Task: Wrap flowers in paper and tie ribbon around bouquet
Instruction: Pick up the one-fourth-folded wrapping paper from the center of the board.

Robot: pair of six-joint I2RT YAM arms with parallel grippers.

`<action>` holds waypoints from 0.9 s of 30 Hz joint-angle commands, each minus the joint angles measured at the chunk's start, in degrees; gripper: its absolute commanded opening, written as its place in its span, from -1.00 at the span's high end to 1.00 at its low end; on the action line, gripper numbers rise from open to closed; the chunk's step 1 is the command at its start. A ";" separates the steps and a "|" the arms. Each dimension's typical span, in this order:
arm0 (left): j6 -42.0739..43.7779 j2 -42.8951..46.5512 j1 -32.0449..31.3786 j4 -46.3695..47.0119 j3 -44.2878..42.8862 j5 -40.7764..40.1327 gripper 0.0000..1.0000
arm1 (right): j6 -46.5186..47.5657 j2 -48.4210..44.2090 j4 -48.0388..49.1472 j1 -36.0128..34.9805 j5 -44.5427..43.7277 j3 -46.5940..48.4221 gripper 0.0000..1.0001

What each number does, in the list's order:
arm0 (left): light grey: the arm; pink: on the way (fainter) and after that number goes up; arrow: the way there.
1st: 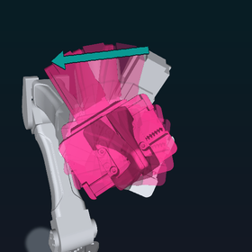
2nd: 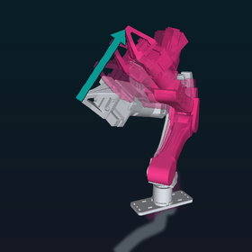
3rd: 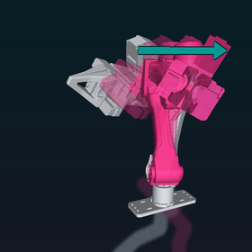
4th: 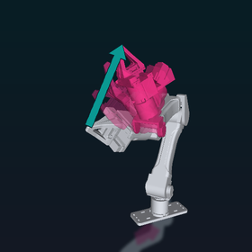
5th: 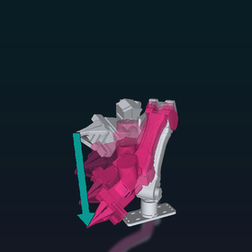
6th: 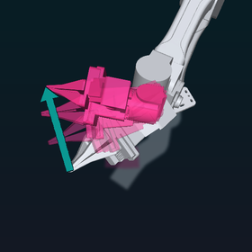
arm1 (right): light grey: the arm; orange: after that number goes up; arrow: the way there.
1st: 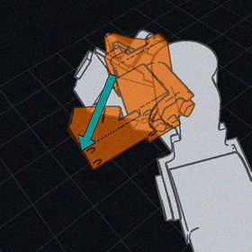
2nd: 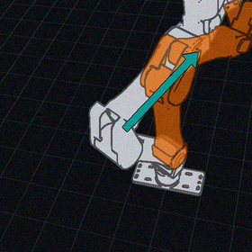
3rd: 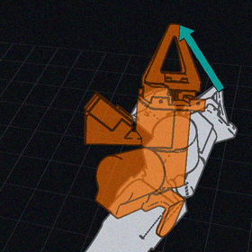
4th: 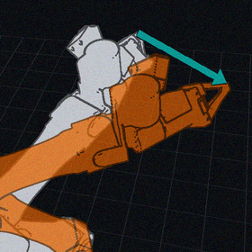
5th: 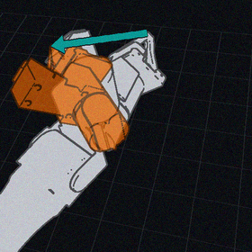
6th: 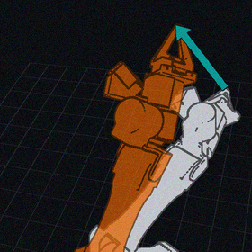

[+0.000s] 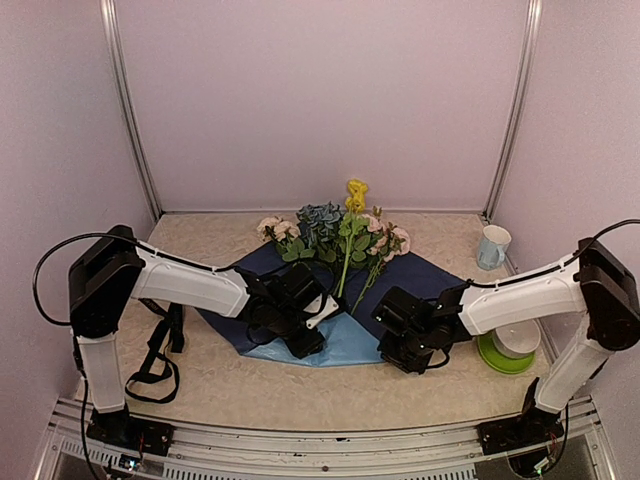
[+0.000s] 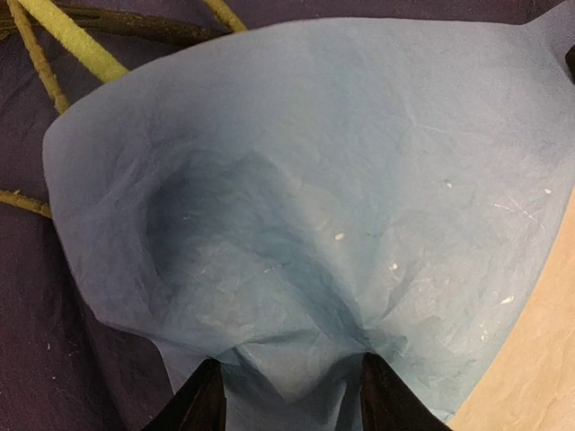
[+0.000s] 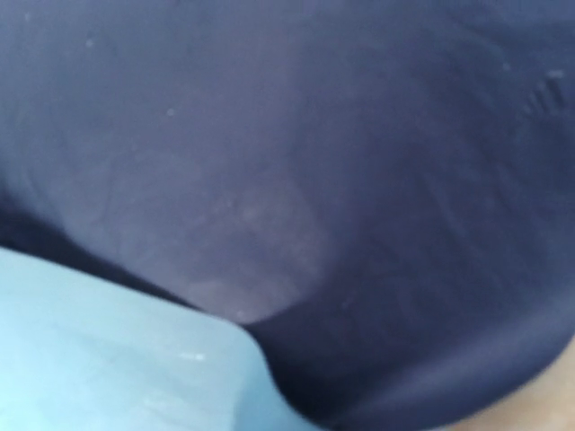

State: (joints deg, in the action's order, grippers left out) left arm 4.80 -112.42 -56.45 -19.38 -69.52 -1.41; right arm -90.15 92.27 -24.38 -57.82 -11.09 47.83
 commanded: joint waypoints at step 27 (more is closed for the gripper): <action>0.43 -6.92 3.26 -0.34 -7.32 6.75 -0.07 | 26.20 9.49 -21.31 -6.33 -16.92 25.25 1.00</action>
State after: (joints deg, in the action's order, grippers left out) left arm 5.78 -117.89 -55.16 -16.34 -76.29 2.20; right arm -72.44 98.45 -40.58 -62.26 -22.11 67.81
